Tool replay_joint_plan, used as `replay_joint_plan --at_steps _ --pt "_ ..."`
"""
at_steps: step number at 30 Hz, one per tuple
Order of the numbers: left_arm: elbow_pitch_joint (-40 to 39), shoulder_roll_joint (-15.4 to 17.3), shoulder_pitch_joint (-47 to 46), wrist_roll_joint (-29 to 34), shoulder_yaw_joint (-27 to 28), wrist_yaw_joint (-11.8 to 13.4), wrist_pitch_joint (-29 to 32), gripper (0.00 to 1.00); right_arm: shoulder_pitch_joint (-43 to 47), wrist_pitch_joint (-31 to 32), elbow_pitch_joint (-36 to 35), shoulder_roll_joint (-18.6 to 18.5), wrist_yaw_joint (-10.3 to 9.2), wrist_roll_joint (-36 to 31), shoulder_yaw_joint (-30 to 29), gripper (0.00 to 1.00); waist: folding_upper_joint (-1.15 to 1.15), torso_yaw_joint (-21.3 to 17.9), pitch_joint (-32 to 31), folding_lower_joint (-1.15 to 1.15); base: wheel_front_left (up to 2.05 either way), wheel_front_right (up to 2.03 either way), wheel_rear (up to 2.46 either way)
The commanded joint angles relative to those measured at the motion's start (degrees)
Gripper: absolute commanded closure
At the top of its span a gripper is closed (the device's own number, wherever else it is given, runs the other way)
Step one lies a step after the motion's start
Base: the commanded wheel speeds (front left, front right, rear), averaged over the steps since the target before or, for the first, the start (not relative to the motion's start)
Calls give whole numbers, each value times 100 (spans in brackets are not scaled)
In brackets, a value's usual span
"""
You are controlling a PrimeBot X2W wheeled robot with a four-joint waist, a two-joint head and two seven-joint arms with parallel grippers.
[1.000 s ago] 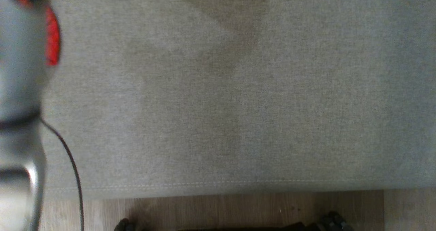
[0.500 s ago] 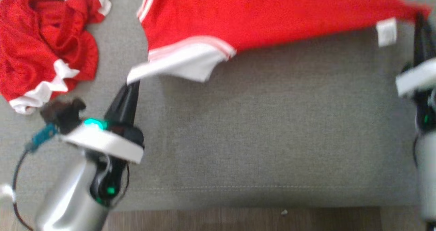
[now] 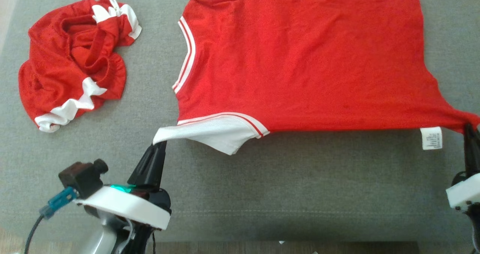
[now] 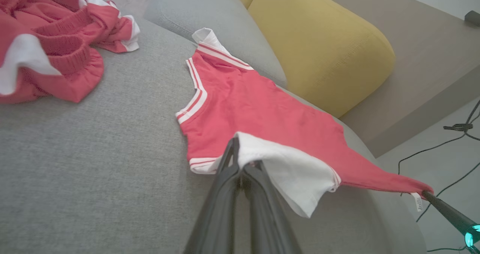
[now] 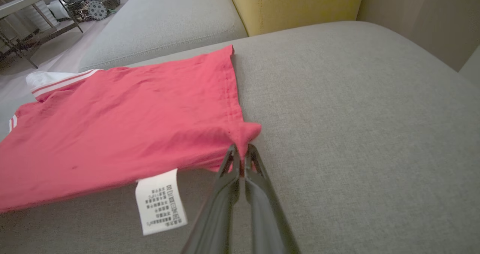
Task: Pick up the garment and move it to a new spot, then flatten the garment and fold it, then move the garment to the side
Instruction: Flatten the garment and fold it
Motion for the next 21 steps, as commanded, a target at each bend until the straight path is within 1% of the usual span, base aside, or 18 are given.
replay_joint_plan --at_steps 1,3,5,7,10,11,14,17,21 --pt "-253 117 -127 -48 239 34 30 100 -60 50 -312 -69 36 -64 52 100 0 -8 7 1 0 0 0" --pt "-432 111 -163 -127 248 126 197 100 -63 217 -500 17 36 -46 72 100 0 -29 7 1 0 0 0" --pt "-475 131 -292 -151 234 183 369 100 -188 352 -486 31 36 -61 102 100 0 -50 26 1 0 0 0" --pt "-426 112 -518 -129 203 217 489 100 -401 431 -306 -8 36 -185 84 100 0 -60 59 1 0 0 0" --pt "-156 39 -990 -69 154 202 590 100 -791 471 159 -73 36 -345 56 100 0 -53 143 1 0 0 0" --pt "-44 19 -1176 -17 147 164 558 100 -934 443 315 -93 36 -372 59 100 0 -53 181 1 0 0 0" --pt "319 118 -1781 485 -6 -31 327 100 -1379 234 742 -180 36 -453 81 100 0 -60 326 1 0 0 0" --pt "760 59 -2277 650 -82 -187 199 100 -1780 25 1134 -236 36 -516 127 100 0 -78 477 1 0 0 0" --pt "1411 56 -2835 860 -164 -294 124 100 -2246 -192 1545 -257 36 -638 276 100 0 -134 697 1 0 0 0"
